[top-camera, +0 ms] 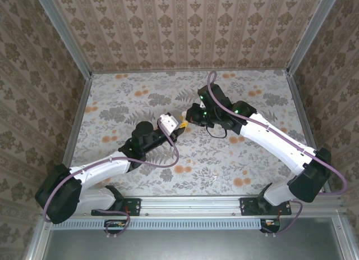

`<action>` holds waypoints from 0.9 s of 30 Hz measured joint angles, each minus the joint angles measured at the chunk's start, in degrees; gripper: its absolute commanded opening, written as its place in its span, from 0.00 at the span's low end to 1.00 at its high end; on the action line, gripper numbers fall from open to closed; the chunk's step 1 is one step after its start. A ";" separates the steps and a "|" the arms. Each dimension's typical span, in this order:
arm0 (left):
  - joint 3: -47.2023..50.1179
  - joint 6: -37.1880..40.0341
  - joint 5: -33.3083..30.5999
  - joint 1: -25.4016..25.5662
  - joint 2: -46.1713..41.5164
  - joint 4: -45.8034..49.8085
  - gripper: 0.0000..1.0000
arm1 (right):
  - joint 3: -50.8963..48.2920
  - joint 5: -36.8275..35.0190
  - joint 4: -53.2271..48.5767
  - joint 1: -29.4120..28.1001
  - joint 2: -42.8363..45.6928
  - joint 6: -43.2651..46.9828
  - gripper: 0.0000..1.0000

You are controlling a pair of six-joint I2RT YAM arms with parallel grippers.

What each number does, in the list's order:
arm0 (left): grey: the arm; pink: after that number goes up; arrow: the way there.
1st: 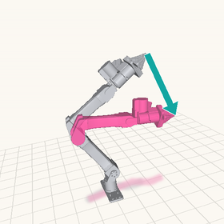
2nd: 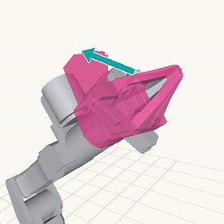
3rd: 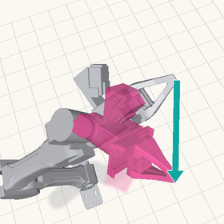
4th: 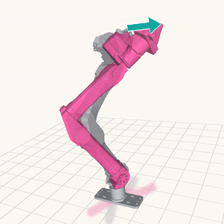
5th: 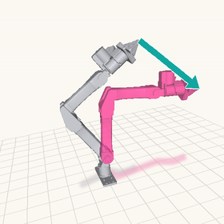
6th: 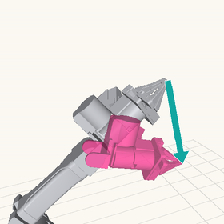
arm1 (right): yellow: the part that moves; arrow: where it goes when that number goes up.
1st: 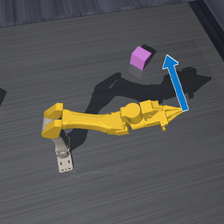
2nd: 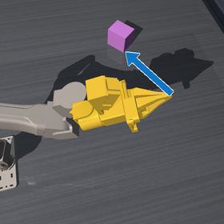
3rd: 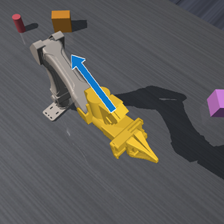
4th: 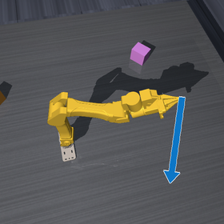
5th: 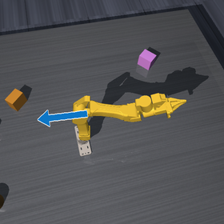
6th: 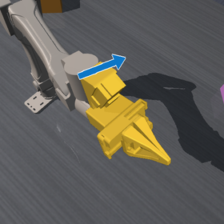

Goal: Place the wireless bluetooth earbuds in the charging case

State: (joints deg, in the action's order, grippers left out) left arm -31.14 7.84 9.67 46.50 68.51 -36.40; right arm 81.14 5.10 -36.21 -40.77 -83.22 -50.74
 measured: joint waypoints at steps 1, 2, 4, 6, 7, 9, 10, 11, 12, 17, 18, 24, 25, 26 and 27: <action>0.00 -0.02 0.13 0.00 0.00 0.00 0.00 | 0.00 0.00 -0.02 0.00 0.02 0.11 0.19; 0.02 -0.02 0.15 0.02 0.00 0.00 0.00 | 0.00 0.00 -0.02 0.00 0.02 0.17 0.21; 0.07 0.00 0.50 0.04 0.00 0.00 0.00 | 0.00 0.00 0.00 0.00 0.02 0.28 0.24; 0.22 0.00 0.70 0.09 0.00 0.00 0.00 | 0.00 0.02 0.00 0.00 0.02 0.35 0.27; 0.31 0.00 0.81 0.09 -0.02 0.00 0.00 | 0.00 0.02 0.00 0.00 0.02 0.50 0.27; 0.39 0.00 0.98 0.09 -0.02 0.04 0.00 | 0.00 0.02 0.00 0.00 0.02 0.72 0.28; 0.42 0.00 1.01 0.09 -0.04 0.04 0.00 | 0.00 0.02 0.00 0.00 0.02 0.74 0.29; 0.42 0.00 1.01 0.09 -0.13 0.04 0.00 | 0.00 0.02 0.00 0.00 0.02 0.90 0.30; 0.42 0.00 1.01 0.09 -0.28 0.04 0.00 | 0.00 0.02 0.00 0.00 0.02 1.05 0.30; 0.42 -0.02 1.03 0.31 -0.72 0.00 0.00 | 0.00 0.00 -0.31 0.00 0.02 1.92 0.33; 0.42 0.00 1.05 0.35 -0.72 0.02 0.00 | 0.00 0.00 -0.39 0.00 0.02 2.38 0.34; 0.42 -0.02 2.80 0.35 -0.74 0.15 0.00 | 0.26 0.00 -1.92 0.00 0.02 6.49 0.34; 0.42 -0.02 3.30 0.35 -0.74 0.13 0.00 | 0.52 0.00 -2.36 0.00 0.02 7.37 0.34; 0.42 -0.02 3.82 0.35 -0.74 0.13 0.00 | 0.81 0.00 -2.80 0.00 0.02 8.20 0.34; 0.42 -0.04 4.28 0.35 -0.74 0.09 0.00 | 1.05 0.00 -3.15 0.00 0.02 8.83 0.34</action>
State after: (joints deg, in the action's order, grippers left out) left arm -30.72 7.79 13.96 46.85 67.77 -36.32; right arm 82.19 5.10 -39.35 -40.77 -83.20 -41.91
